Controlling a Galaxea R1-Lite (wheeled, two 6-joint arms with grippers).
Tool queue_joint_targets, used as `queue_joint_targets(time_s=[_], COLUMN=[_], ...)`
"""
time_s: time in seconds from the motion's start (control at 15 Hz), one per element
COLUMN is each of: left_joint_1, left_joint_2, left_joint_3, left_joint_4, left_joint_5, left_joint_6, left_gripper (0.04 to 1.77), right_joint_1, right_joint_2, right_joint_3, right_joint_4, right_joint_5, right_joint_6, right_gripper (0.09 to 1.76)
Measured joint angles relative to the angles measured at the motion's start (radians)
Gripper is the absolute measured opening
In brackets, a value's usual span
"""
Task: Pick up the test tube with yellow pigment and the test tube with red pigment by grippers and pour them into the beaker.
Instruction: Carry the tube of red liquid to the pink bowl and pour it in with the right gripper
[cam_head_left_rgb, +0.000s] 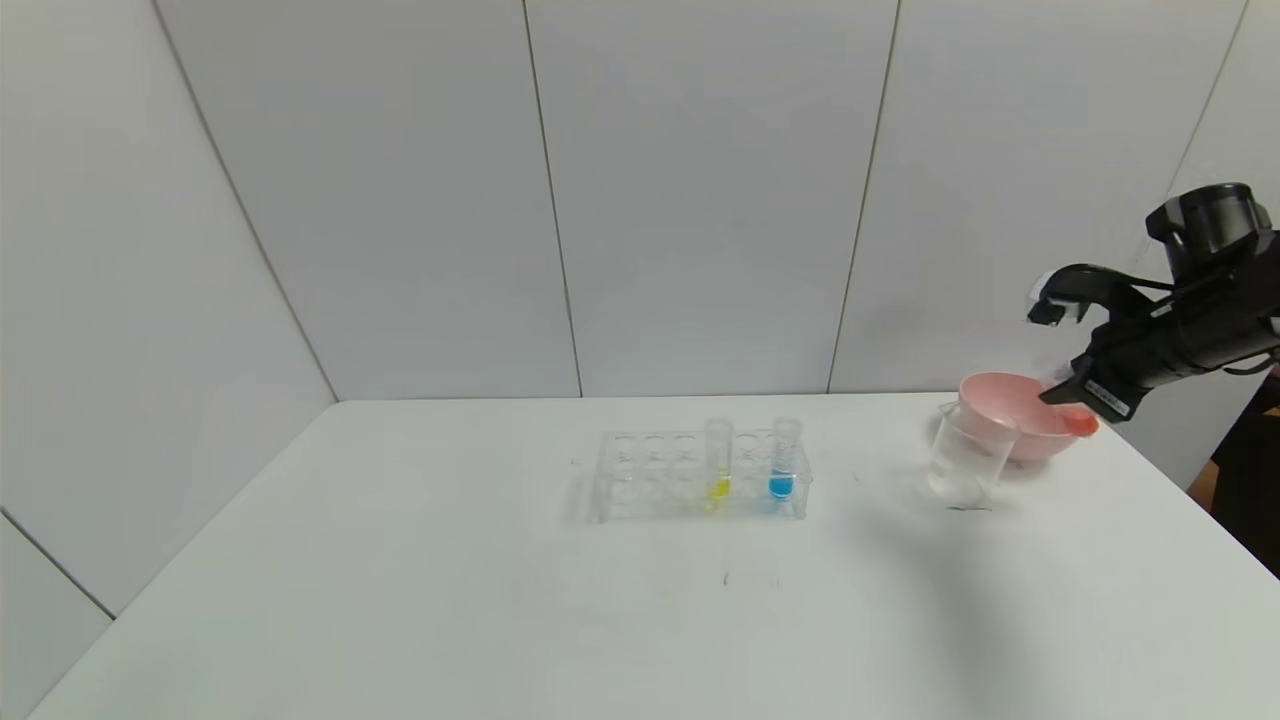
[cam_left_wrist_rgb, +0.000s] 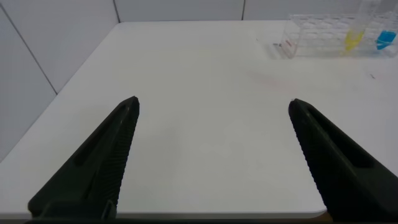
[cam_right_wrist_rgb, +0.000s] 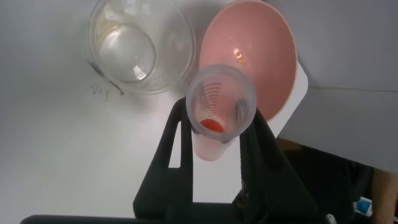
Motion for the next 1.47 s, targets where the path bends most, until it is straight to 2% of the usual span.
queue_joint_targets(time_s=[0.33, 1.0, 1.47], left_joint_1=[0.0, 0.0, 0.0], left_joint_2=[0.0, 0.0, 0.0], left_joint_3=[0.0, 0.0, 0.0], left_joint_4=[0.0, 0.0, 0.0], left_joint_5=[0.0, 0.0, 0.0], left_joint_6=[0.0, 0.0, 0.0], left_gripper=[1.72, 1.72, 1.72], right_joint_1=[-0.011, 0.029, 0.106], right_joint_2=[-0.01, -0.007, 0.058], right_joint_3=[-0.037, -0.055, -0.233], right_joint_4=[0.073, 0.122, 0.301], right_joint_5=[0.009, -0.003, -0.186], right_joint_6=[-0.107, -0.147, -0.18], right_gripper=[0.5, 0.5, 0.5])
